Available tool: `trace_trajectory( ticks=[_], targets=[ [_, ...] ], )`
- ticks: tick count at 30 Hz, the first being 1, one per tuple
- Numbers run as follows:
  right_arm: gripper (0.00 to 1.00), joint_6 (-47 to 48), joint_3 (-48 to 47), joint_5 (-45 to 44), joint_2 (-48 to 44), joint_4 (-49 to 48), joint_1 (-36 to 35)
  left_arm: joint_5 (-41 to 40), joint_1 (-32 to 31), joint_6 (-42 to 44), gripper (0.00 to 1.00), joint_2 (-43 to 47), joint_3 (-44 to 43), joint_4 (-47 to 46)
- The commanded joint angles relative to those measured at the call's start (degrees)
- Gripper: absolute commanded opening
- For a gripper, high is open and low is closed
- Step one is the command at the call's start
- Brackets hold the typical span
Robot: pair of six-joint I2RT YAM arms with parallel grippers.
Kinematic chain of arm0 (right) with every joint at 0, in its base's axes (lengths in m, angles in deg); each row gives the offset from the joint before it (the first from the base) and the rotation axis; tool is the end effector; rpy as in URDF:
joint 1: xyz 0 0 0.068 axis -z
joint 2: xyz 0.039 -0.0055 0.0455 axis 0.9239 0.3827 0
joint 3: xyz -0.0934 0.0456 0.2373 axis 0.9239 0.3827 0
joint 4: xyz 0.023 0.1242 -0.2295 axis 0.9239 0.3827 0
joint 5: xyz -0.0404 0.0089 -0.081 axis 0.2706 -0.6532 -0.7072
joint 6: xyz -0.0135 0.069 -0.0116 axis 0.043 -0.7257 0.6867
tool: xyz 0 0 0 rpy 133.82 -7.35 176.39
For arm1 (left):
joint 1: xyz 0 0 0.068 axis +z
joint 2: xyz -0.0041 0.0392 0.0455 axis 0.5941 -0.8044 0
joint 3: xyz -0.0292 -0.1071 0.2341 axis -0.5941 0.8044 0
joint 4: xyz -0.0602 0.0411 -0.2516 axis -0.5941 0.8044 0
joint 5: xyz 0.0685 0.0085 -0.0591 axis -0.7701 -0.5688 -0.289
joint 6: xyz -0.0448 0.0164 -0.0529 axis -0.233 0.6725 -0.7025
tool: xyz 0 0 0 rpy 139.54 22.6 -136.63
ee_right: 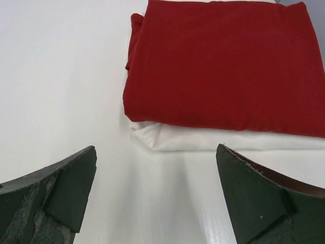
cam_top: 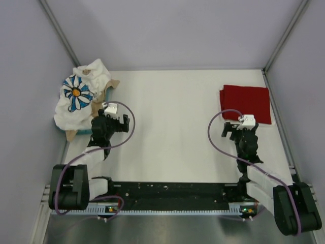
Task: Fold and stack the t-shirts
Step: Put the neatly folded tshirt into the corner of the board with the right arm
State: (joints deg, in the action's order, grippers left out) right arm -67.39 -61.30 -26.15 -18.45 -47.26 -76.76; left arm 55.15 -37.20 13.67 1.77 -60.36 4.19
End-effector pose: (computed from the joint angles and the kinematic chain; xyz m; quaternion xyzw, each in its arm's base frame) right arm 0.2073 0.0210 0.1506 0.0160 0.7534 -0.0233 0.6569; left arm 0.2633 -0.0159 0.1715 0.1045 0.7859 -0.0634 0.6062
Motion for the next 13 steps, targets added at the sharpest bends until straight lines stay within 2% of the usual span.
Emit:
trace_trajectory(
  ticks=[1, 13],
  targets=[
    [0.99, -1.82, -1.44, 0.17, 0.84, -4.42, -0.06, 1.26, -0.04, 0.85, 0.99, -0.55, 0.03, -4.25],
    [0.99, -2.43, -1.44, -0.19, 1.11, -4.77, -0.15, 1.97, -0.12, 0.68, 0.99, -2.39, -1.11, -3.37]
  ],
)
